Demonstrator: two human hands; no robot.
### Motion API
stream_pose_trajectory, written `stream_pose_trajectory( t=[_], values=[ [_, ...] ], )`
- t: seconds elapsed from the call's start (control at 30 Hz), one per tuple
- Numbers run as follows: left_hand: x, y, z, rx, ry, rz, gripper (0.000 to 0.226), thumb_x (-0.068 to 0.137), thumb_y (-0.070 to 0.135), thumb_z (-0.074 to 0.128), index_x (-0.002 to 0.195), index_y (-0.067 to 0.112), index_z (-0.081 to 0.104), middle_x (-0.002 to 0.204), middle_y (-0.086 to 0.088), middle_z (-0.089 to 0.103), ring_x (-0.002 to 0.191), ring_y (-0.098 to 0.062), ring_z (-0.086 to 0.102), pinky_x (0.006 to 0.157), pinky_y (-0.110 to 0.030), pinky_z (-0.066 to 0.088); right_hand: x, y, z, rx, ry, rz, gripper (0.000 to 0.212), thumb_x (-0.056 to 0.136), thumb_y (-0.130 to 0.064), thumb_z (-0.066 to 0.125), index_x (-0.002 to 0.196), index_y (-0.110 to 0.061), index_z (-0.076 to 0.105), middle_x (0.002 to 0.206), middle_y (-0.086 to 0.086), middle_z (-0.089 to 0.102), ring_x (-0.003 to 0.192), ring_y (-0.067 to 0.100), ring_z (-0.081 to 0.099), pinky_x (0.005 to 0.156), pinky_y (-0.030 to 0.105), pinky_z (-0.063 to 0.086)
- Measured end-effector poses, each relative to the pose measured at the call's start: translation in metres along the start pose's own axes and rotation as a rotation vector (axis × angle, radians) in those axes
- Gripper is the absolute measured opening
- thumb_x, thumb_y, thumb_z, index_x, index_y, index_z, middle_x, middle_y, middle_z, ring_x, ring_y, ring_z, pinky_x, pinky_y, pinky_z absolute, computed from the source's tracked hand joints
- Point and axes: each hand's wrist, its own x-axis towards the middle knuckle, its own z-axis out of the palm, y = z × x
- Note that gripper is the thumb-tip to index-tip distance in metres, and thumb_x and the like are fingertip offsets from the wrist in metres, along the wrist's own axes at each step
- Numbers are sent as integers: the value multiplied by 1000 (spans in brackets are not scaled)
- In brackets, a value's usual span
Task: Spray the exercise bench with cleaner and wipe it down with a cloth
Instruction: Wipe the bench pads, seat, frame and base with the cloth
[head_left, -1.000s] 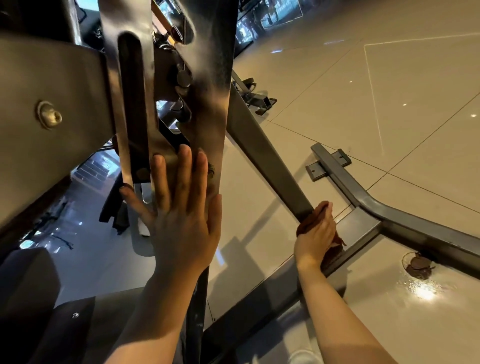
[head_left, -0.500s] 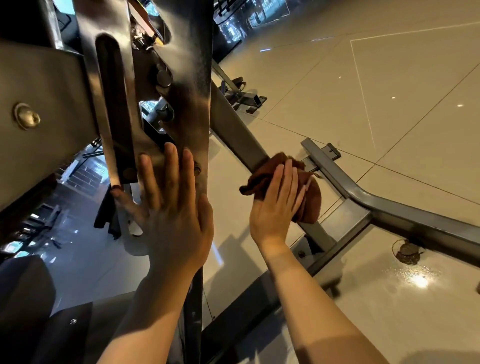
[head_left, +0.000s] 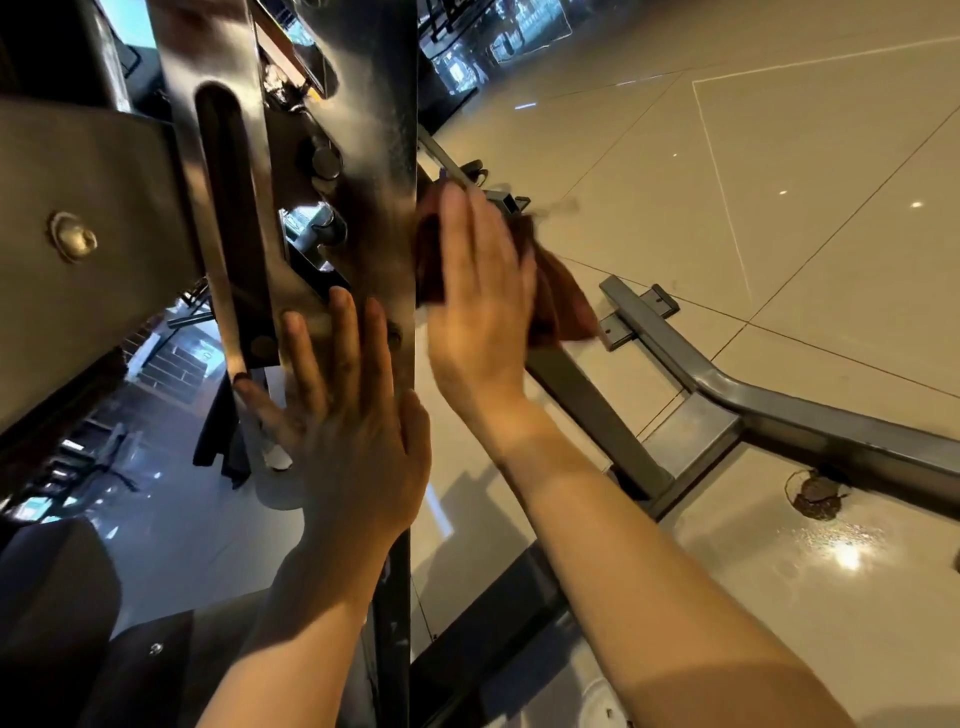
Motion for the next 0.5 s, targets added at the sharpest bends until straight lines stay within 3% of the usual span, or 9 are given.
stream_pose_trajectory(
  t=[0.07, 0.17, 0.23, 0.37, 0.43, 0.5],
  values=[
    [-1, 0, -2, -16, 26, 22, 63, 96, 28, 34, 154, 15, 14, 161, -10, 12, 146, -41, 9, 109, -73, 3, 17, -8, 3, -30, 5, -134, 66, 92, -2, 52, 147, -16, 19, 154, 16, 34, 145, 29, 29, 118, 45, 17],
    [-5, -5, -5, -45, 34, 76, 62, 96, 28, 38, 153, 12, 21, 160, -14, 15, 147, -40, 9, 108, -73, -1, -12, 25, -4, -91, -28, -76, 70, 89, -1, 56, 148, -15, 19, 156, 13, 30, 144, 27, 28, 119, 41, 13],
    [-4, -2, -11, -8, 58, 159, 63, 95, 28, 44, 153, 14, 25, 160, -14, 15, 147, -38, 13, 109, -69, -2, -48, 58, -15, -155, -104, 36, 77, 88, -6, 57, 150, -18, 13, 157, 7, 19, 145, 25, 22, 119, 45, 12],
    [5, 34, -1, -106, 110, 600, 53, 94, 24, 49, 146, 16, 41, 155, -10, 29, 145, -28, 27, 117, -56, 6, -114, 113, -49, -83, -410, 444, 93, 94, -5, 55, 149, -33, -15, 162, -4, 0, 148, 10, -5, 123, 50, 7],
    [4, 52, 22, -178, 73, 608, 55, 93, 24, 50, 146, 17, 41, 155, -7, 28, 146, -24, 25, 119, -51, 6, -126, 128, -57, -81, -434, 499, 93, 94, -5, 54, 150, -34, -15, 163, -2, 0, 149, 13, -3, 122, 48, 11],
    [-7, 64, 50, -238, 20, 484, 57, 92, 27, 53, 146, 16, 39, 156, -7, 28, 146, -24, 24, 119, -51, 9, -130, 136, -54, -135, -432, 507, 94, 95, -5, 55, 150, -34, -15, 163, 1, 5, 150, 17, 3, 123, 47, 12]
  ],
)
